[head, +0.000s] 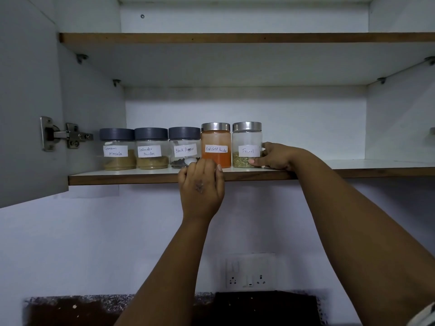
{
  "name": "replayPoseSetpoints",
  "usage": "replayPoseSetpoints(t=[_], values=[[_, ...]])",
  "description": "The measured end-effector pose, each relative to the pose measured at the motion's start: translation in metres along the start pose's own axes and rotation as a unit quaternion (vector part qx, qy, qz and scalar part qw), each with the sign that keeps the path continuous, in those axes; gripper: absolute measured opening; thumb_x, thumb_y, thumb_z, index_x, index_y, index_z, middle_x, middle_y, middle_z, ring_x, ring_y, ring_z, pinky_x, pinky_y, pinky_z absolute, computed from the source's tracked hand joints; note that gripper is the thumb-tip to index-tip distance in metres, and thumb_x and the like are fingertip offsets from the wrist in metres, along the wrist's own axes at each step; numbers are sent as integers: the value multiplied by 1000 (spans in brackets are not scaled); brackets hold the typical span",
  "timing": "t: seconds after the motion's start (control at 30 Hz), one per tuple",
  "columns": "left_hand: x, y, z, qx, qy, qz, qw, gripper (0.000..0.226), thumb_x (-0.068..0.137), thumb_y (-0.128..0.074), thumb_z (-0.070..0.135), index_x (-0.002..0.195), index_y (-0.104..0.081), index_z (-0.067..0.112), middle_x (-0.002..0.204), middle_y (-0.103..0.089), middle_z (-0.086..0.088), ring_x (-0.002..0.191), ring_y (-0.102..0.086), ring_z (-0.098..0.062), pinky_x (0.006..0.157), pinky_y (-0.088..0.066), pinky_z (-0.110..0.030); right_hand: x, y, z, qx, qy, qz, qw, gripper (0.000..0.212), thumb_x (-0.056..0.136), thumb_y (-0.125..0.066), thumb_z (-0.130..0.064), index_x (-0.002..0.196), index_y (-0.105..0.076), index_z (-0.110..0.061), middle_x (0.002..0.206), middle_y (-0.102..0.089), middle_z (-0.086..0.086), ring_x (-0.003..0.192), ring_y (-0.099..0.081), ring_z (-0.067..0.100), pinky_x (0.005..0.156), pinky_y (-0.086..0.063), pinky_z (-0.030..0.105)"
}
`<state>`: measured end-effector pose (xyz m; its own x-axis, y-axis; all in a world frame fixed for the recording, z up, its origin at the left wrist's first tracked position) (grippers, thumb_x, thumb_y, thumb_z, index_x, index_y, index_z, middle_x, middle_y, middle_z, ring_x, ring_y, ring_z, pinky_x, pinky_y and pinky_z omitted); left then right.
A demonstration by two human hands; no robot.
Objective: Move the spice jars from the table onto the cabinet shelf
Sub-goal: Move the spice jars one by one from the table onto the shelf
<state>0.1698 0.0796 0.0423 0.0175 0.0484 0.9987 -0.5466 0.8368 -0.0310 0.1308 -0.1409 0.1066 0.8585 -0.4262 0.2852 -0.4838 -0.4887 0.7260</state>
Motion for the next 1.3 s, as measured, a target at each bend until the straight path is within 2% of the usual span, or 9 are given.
replayPoseSetpoints(t=[0.3,0.47,0.6,0.73,0.87,1.0,1.07,1.17,1.3], values=[[-1,-1,0,1,-3,6,1000,18,96,-48,24,88,-58,12,85,-60,-3,78,-53,-20,82,-36,-33,-5,1,-2,-47,-14,0,999,88,85,-71,-44,149,-23,-8,144,-48,10,127,-48,27,103,-39,35],[-2,-1,-1,1,-10,12,1000,16,96,-49,23,89,-58,12,85,-59,-3,78,-52,-20,82,-36,-33,-15,-4,-4,-55,-61,6,997,133,74,-73,-59,150,23,-8,161,-20,12,145,-26,31,112,-28,38],[-1,-1,-1,-2,0,-7,1000,17,97,-48,24,89,-58,12,85,-59,-3,78,-52,-21,82,-37,-35,-25,-12,-5,-42,-92,4,995,139,72,-70,-66,145,36,-13,163,-11,13,147,-21,33,116,-22,41],[1,6,2,-22,9,-36,999,18,97,-49,24,88,-58,11,86,-59,-4,80,-53,-22,84,-37,-35,-46,-12,1,-144,-103,42,983,130,67,-41,-92,151,23,-16,159,-24,15,142,-31,35,112,-29,46],[-3,18,5,-60,16,-85,994,18,93,-55,27,92,-60,10,92,-61,-5,89,-56,-26,94,-37,-38,-82,-9,1,-265,-64,141,952,116,70,-14,-94,153,-22,-14,150,-42,13,135,-42,32,104,-34,47],[-35,28,9,-137,63,-104,983,48,88,-64,28,131,-56,9,141,-51,-11,135,-42,-30,113,-28,-48,-128,-34,14,-236,38,282,929,78,88,-32,-74,153,-27,-30,161,-18,11,149,-12,28,117,-16,49],[-75,31,14,-160,109,-125,973,57,90,-61,29,143,-46,12,153,-38,-10,143,-32,-28,113,-29,-49,-161,-67,29,-216,88,341,911,71,92,-44,-61,153,-28,-28,162,-14,13,148,-17,31,115,-26,50],[-160,25,26,-192,158,-248,936,66,91,-61,31,148,-36,12,156,-32,-10,144,-30,-28,114,-31,-51,-205,-132,85,-192,40,333,923,67,94,-46,-55,152,-29,-26,160,-20,13,144,-29,31,113,-32,49],[-298,23,32,-178,209,-482,832,80,92,-59,42,153,-19,12,159,-22,-10,147,-21,-25,119,-23,-39,-271,-205,180,-160,-120,247,948,67,93,-50,-55,150,-33,-23,156,-30,12,140,-35,30,111,-33,44]])
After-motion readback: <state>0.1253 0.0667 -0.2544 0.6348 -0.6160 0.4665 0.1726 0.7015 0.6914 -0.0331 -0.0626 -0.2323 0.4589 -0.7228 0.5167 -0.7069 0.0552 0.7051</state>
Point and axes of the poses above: each hand's wrist, its own x-axis towards the middle knuckle, its own y-axis out of the back of the hand, z = x × y, the point moved 6 cm from there along x, towards the middle knuckle
